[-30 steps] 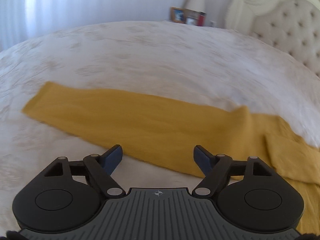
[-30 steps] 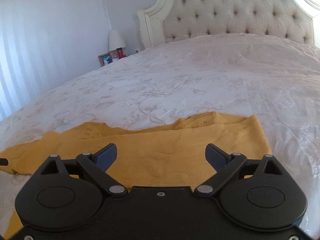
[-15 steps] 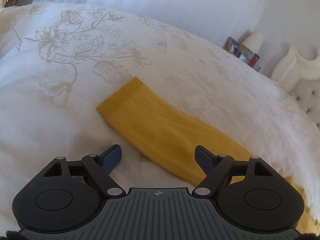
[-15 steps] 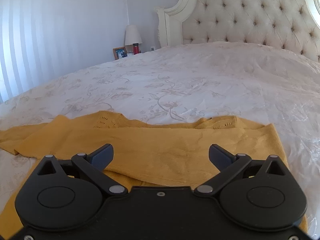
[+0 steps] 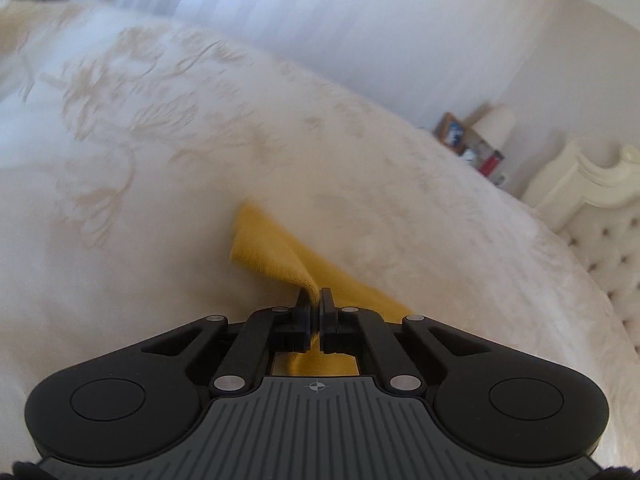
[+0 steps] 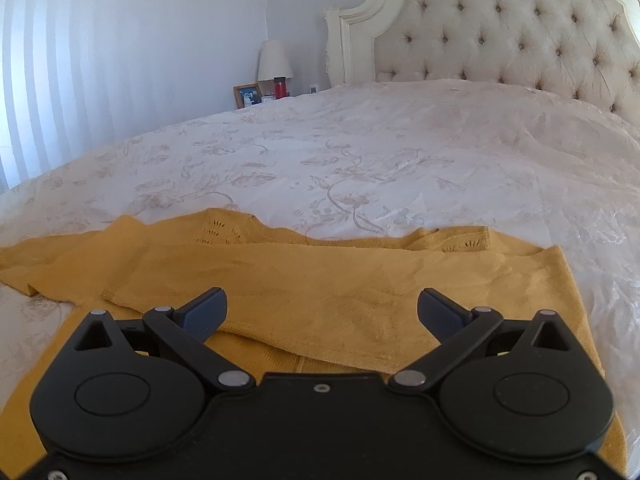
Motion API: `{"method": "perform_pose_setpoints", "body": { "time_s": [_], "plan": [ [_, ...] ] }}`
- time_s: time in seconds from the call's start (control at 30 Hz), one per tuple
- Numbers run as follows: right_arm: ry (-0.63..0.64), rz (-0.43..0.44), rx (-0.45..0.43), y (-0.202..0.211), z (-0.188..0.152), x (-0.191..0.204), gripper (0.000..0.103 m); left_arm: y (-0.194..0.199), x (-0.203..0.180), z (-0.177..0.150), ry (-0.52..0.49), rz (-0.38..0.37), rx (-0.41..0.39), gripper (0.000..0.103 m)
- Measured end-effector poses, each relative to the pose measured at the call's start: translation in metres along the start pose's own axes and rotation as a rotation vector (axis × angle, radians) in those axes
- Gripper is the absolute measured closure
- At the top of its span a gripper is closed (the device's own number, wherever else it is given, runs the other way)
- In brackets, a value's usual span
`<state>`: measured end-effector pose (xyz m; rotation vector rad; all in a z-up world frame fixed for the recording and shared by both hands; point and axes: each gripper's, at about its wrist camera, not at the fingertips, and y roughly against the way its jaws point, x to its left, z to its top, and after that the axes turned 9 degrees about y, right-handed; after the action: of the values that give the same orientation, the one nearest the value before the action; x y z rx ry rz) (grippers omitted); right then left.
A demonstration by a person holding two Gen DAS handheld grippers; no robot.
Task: Fold small clothes
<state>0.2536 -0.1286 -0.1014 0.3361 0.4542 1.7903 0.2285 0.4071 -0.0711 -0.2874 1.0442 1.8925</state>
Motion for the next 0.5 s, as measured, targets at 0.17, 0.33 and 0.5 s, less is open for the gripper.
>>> {"method": "perform_pose_setpoints", "body": {
  "time_s": [0.17,0.33,0.5],
  "plan": [
    [-0.054,0.000,-0.023,0.006,0.003,-0.010,0.001,0.030,-0.067,-0.011,-0.126,-0.119,-0.012,0.100],
    [-0.121,-0.009,-0.034,0.011,0.005,-0.025,0.001,0.052,-0.151,-0.037,-0.281,-0.248,-0.016,0.100],
    [-0.192,-0.039,-0.043,0.014,0.005,-0.045,0.001,0.060,-0.224,-0.081,-0.354,-0.402,0.018,0.100]
  ]
}}
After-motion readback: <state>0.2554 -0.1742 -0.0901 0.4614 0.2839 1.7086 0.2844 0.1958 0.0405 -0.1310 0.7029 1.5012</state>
